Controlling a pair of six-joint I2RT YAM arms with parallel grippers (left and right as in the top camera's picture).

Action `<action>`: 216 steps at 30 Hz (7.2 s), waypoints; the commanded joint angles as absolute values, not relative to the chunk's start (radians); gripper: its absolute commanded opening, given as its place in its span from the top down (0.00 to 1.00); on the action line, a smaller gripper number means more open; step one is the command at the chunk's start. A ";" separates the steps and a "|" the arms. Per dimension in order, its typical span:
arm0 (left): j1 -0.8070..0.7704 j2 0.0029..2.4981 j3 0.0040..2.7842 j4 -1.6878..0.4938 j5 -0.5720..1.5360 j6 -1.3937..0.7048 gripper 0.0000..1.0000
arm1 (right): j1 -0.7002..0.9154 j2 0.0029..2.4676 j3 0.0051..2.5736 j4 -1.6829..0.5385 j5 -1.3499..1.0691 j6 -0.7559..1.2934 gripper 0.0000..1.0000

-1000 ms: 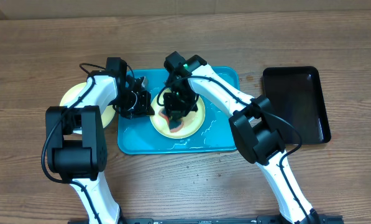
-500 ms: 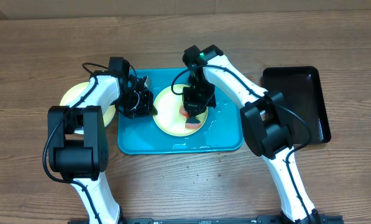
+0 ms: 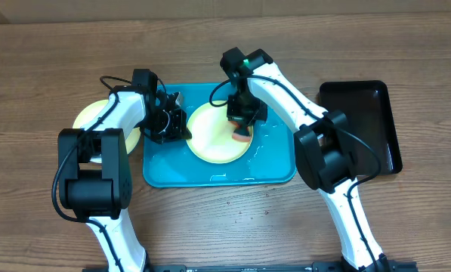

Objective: Clean dirty plates on tray and stack at the side

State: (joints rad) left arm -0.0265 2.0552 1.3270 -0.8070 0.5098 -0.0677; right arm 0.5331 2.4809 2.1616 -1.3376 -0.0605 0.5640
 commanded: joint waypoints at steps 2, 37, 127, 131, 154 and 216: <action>-0.012 2.042 1.317 -0.812 0.491 -0.047 0.96 | 0.566 2.538 2.162 -1.261 0.191 0.587 0.96; -0.010 2.042 1.317 -0.812 0.490 -0.047 0.96 | 0.585 2.538 2.173 -1.434 -0.081 0.380 0.96; -0.564 1.625 1.327 -0.751 -0.929 -0.153 0.96 | 0.339 2.217 2.585 -1.659 -0.101 0.389 0.96; -0.508 1.625 1.327 -0.788 -0.657 -0.154 0.96 | 0.339 2.217 2.585 -1.667 -0.088 0.389 0.96; 0.389 1.576 1.288 -0.823 0.124 -0.172 0.96 | 0.339 2.217 2.585 -1.688 -0.075 0.385 0.96; 0.189 1.604 1.296 -0.795 0.209 -0.084 0.35 | 0.181 2.216 2.585 -1.694 0.012 0.333 0.96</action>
